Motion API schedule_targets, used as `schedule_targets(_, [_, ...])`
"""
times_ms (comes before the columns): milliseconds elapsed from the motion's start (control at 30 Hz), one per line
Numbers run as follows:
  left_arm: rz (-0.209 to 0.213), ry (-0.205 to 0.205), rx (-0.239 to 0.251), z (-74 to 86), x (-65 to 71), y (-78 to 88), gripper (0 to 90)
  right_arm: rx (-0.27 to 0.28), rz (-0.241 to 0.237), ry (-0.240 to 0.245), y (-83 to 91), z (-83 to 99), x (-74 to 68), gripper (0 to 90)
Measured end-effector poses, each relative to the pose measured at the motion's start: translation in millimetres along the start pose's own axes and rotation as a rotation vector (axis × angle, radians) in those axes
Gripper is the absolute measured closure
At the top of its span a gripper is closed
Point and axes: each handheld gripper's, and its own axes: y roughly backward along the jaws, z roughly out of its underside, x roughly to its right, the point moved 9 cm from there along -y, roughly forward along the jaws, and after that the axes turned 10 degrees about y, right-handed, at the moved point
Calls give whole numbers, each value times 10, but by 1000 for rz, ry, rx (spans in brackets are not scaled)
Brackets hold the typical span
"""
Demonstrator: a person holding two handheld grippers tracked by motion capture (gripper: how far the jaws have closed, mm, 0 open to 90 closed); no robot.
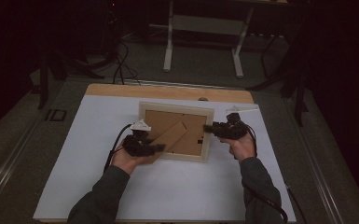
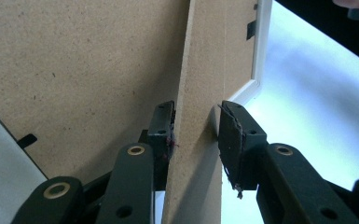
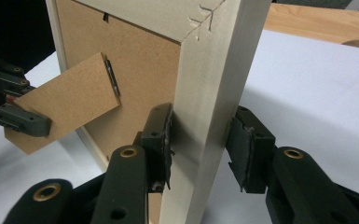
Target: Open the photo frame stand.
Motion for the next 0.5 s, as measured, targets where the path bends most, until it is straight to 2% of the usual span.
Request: schedule_targets(500, [-76,-50,32,-76,4,-7,692,21,27,40,67,-92,-16,631])
